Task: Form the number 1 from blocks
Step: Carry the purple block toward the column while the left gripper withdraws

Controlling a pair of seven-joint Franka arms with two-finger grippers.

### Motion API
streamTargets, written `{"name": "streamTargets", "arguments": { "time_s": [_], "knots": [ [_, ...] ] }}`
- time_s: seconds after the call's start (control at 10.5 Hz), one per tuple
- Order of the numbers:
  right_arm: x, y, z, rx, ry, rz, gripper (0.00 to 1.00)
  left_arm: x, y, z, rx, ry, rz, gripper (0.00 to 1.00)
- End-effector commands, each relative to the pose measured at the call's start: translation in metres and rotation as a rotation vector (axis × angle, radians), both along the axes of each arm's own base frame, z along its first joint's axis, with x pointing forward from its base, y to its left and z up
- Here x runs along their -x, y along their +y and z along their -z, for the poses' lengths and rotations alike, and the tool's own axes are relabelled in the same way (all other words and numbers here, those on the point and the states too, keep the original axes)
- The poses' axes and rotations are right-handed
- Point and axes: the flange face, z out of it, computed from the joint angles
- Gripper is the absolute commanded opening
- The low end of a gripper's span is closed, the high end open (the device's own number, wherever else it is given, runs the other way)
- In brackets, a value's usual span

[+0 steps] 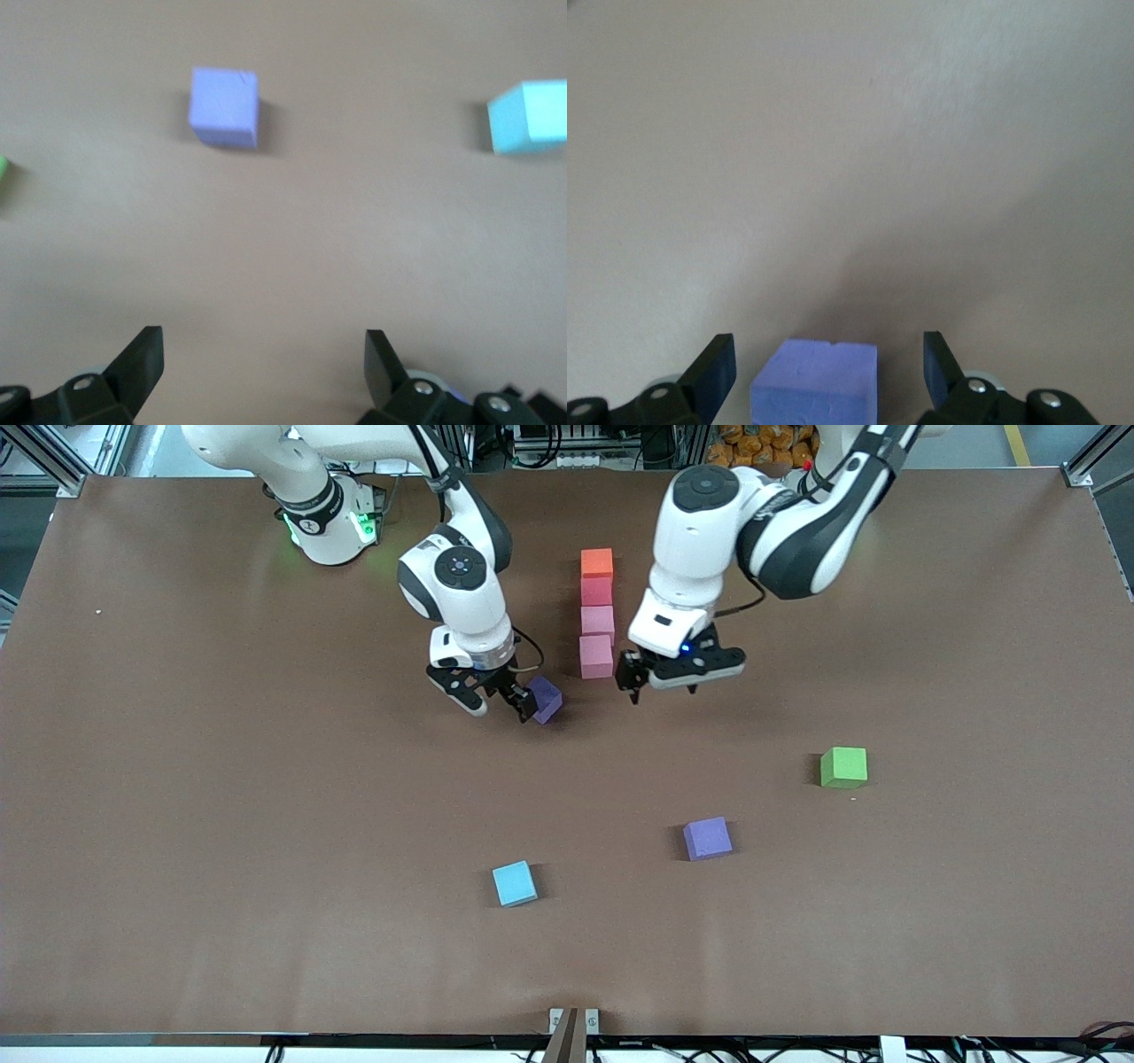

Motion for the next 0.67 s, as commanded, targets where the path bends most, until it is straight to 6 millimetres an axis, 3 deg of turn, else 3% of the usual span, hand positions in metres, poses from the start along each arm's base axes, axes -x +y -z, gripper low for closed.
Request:
{"name": "streamTargets", "arguments": {
  "time_s": [0.0, 0.48, 0.57],
  "knots": [
    [-0.004, 0.02, 0.014, 0.015, 0.006, 0.01, 0.94, -0.036, 0.039, -0.023, -0.008, -0.012, -0.004, 1.0],
    [0.006, 0.037, 0.032, 0.031, 0.013, -0.015, 0.93, -0.103, 0.149, -0.089, -0.027, 0.049, 0.041, 1.0],
    [0.01, 0.042, 0.032, 0.03, 0.012, -0.026, 0.86, -0.109, 0.167, -0.101, -0.031, 0.05, 0.036, 1.0]
  ]
}}
